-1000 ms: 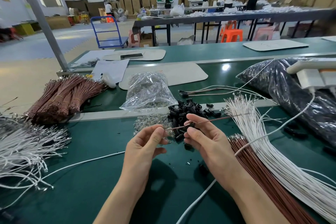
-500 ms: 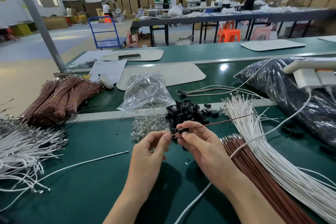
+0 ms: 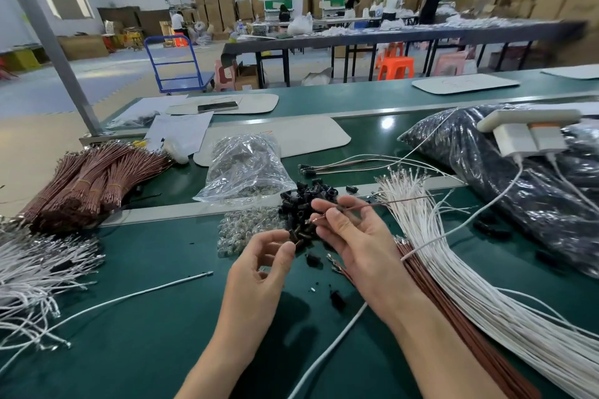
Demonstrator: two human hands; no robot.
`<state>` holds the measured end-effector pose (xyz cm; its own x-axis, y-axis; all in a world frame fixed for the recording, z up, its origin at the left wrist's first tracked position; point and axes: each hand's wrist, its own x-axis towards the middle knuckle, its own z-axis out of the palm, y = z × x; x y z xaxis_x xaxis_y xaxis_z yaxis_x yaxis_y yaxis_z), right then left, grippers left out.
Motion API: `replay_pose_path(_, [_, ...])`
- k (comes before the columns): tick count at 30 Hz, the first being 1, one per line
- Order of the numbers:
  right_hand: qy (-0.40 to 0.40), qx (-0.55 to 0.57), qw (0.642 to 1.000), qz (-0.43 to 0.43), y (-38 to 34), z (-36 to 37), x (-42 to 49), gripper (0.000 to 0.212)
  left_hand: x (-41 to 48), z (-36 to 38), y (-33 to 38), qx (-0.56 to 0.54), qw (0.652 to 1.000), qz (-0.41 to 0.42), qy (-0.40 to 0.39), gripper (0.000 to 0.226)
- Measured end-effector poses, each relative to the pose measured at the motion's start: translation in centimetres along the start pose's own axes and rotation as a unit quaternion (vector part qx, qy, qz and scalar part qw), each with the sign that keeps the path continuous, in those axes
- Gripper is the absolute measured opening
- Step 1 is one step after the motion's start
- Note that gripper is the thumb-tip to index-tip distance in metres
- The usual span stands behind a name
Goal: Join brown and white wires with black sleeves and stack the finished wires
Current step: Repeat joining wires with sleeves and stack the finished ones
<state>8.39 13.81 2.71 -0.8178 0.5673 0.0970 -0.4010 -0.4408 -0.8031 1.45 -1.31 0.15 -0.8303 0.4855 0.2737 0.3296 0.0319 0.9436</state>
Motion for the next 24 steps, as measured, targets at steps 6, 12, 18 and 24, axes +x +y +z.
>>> replay_pose_path(6, [0.085,0.005,0.991,-0.106,-6.0,-2.9,-0.2,0.019,2.6,4.2,2.8,0.088,0.985,0.043,-0.144,0.009])
replay_pose_path(12, [0.216,-0.003,0.965,-0.152,-9.4,-5.8,-0.9,0.017,7.4,12.5,5.6,0.263,0.935,0.001,-0.237,0.038])
replay_pose_path(18, [0.244,-0.027,0.958,-0.150,-9.1,-7.6,-1.8,0.017,8.1,17.6,6.5,0.397,0.876,-0.062,-0.266,0.039])
replay_pose_path(24, [0.252,-0.039,0.957,-0.138,-8.1,-8.4,-1.6,0.016,8.8,18.8,6.0,0.386,0.879,-0.105,-0.257,0.025])
